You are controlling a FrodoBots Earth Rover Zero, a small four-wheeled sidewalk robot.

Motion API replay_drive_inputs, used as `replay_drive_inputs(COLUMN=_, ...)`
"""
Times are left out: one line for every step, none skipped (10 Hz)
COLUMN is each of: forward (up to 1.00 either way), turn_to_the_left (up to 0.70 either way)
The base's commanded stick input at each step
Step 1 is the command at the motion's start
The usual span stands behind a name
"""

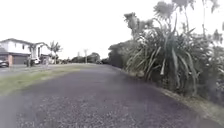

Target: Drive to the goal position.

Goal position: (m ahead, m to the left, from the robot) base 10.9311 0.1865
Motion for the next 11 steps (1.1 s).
replay_drive_inputs(forward=0.7, turn_to_the_left=0.02)
replay_drive_inputs(forward=0.7, turn_to_the_left=0.02)
replay_drive_inputs(forward=0.7, turn_to_the_left=0.02)
replay_drive_inputs(forward=0.7, turn_to_the_left=0.02)
replay_drive_inputs(forward=0.7, turn_to_the_left=0.02)
replay_drive_inputs(forward=0.7, turn_to_the_left=0.02)
replay_drive_inputs(forward=0.7, turn_to_the_left=0.02)
replay_drive_inputs(forward=0.7, turn_to_the_left=0.02)
replay_drive_inputs(forward=0.7, turn_to_the_left=0.02)
replay_drive_inputs(forward=0.7, turn_to_the_left=0.02)
replay_drive_inputs(forward=0.7, turn_to_the_left=0.02)
